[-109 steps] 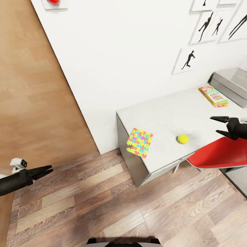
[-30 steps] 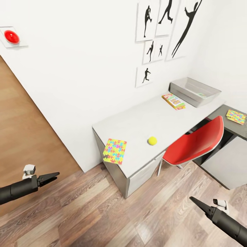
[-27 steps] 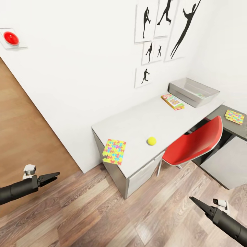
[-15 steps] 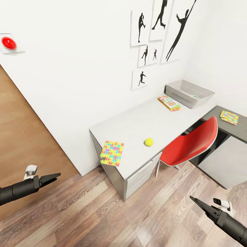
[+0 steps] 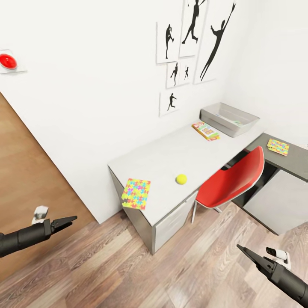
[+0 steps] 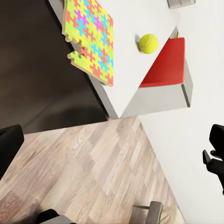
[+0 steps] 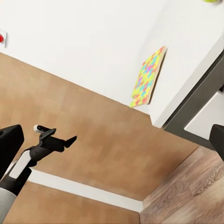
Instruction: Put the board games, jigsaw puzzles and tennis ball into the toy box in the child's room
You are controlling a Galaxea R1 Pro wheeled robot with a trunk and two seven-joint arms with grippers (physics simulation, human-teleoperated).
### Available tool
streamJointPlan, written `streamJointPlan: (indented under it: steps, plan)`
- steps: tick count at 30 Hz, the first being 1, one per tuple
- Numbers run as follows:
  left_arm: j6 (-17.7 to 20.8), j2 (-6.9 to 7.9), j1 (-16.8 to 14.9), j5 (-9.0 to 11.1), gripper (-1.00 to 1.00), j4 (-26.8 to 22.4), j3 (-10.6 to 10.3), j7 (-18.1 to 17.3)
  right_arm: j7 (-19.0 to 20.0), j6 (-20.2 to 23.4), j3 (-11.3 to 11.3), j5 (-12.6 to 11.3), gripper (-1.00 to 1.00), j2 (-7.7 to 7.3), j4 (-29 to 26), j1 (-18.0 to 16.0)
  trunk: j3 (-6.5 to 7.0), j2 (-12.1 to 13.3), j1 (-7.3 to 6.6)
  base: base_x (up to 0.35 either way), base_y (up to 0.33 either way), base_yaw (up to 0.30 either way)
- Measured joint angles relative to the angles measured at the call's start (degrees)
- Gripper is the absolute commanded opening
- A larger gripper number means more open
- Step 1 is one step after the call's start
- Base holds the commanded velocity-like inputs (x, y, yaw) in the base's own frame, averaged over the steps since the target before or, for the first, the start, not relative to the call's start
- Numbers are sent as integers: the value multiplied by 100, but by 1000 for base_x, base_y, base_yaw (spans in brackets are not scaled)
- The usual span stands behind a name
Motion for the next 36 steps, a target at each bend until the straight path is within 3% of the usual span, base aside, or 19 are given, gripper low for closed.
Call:
streamJointPlan:
  steps: [10,18,36]
  plan:
    - [-5,-38,-12,-29,100,8,0,323,3,0,4,-1,100,0,6,0,90,0,-2,88,0,-74]
    - [-3,-194,-31,-31,100,9,-1,590,-12,0,-7,-5,100,0,16,0,115,0,-1,199,-49,-15]
    - [-1,-230,-35,-28,100,1,0,654,-52,-17,-39,-8,100,0,29,0,118,1,0,87,-7,-1]
